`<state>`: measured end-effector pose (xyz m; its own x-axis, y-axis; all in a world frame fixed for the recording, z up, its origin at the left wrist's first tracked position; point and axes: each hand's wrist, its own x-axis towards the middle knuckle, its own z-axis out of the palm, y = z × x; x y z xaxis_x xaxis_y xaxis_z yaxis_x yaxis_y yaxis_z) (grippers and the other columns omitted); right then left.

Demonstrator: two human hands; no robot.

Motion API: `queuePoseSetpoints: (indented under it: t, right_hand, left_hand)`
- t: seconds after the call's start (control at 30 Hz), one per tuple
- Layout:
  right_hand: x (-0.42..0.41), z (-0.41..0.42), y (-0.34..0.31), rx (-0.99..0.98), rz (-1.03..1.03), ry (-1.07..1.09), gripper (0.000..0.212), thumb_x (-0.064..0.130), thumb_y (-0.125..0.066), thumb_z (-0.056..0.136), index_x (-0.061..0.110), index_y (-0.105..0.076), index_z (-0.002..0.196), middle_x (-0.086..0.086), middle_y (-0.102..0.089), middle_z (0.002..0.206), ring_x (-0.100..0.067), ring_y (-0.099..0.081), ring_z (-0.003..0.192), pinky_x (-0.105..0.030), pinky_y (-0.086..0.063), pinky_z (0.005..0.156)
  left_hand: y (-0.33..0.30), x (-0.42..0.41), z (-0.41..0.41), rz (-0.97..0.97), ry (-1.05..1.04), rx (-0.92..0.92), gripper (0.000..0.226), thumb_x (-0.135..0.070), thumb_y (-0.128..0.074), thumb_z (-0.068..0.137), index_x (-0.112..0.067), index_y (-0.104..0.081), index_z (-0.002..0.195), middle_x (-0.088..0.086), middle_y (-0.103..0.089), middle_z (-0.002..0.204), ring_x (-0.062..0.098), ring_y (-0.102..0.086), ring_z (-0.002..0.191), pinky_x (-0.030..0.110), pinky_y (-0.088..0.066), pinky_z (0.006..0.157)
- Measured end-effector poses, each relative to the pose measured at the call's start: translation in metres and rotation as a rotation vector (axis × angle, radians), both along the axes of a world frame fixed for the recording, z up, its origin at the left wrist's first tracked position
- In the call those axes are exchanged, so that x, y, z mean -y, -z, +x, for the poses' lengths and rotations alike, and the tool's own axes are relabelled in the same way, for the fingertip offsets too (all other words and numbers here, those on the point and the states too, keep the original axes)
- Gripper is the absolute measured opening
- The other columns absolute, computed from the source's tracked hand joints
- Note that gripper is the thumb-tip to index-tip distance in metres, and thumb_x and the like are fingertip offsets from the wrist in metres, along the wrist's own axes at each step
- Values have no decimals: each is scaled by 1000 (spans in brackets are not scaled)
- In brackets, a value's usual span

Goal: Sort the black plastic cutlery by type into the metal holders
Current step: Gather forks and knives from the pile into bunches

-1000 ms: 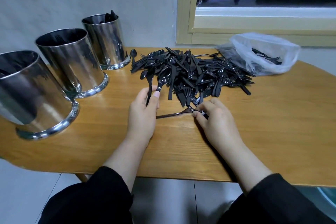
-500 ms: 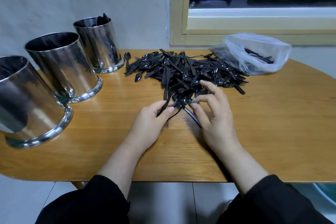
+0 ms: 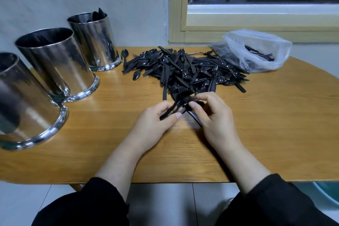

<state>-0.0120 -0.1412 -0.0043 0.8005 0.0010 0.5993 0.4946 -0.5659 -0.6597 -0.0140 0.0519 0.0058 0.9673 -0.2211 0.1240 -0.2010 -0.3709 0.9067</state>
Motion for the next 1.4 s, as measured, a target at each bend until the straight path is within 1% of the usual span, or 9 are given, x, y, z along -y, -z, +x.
queuePoseSetpoints:
  t: [0.23,0.33,0.47,0.63,0.87,1.0,1.17,1.3,1.4]
  right_hand:
    - [2,4,2,-95,56,20,14,22,-66,96,21,-71,109,14,-66,102,-5,-60,81,-19,-46,76]
    - [4,8,3,-121,68,78,12,23,-65,96,22,-69,107,11,-65,101,-8,-59,79,-23,-47,74]
    - [11,24,-4,-113,-266,42,23,18,-64,97,19,-66,119,7,-59,110,-1,-52,81,-13,-39,77]
    - [9,64,-27,11,-810,-13,56,1,-58,89,24,-55,140,1,-52,138,-26,-50,111,-45,-46,88]
    - [6,91,-29,118,-1164,-108,40,25,-61,97,34,-58,135,4,-52,135,-22,-46,104,-37,-33,78]
    - [11,91,-29,150,-1151,-123,31,16,-66,93,29,-69,120,6,-61,129,-19,-48,98,-34,-31,75]
    - [20,85,-34,209,-974,-99,55,-1,-77,78,25,-69,126,1,-62,134,-23,-50,103,-35,-31,77]
    - [19,77,-57,318,-679,-100,32,0,-68,92,12,-72,122,-10,-67,116,-31,-55,100,-36,-42,84]
    - [17,61,-88,326,-433,-64,20,6,-63,96,8,-72,113,-5,-70,105,-20,-60,96,-27,-45,85]
  left_hand:
    - [-1,0,-1,2,-140,39,33,-30,-54,106,-8,-59,82,-2,-59,63,2,-43,50,16,-34,53]
    - [2,-4,4,-127,-279,43,35,-35,-52,106,-11,-55,82,5,-57,65,14,-44,54,30,-37,56]
    - [4,-6,10,-261,-374,1,34,-36,-52,107,-9,-54,86,3,-54,68,18,-42,59,35,-34,56]
    - [5,-6,12,-308,-395,-7,32,-37,-52,107,-11,-57,88,3,-55,69,20,-42,59,37,-34,55]
    - [3,-5,13,-296,-377,-14,30,-35,-51,107,-9,-59,95,0,-56,70,18,-44,60,36,-35,57]
    - [4,-6,13,-307,-375,-16,30,-35,-52,107,-8,-59,96,-1,-57,70,18,-44,60,36,-35,57]
    - [5,-7,14,-335,-369,-15,30,-35,-53,107,-8,-59,94,-1,-58,69,17,-43,58,34,-34,53]
    - [6,-9,14,-400,-359,-30,29,-36,-53,106,-10,-60,93,1,-59,70,16,-40,56,31,-31,49]
    - [7,-10,14,-429,-352,-38,26,-36,-54,106,-16,-62,90,2,-60,72,15,-41,56,29,-32,49]
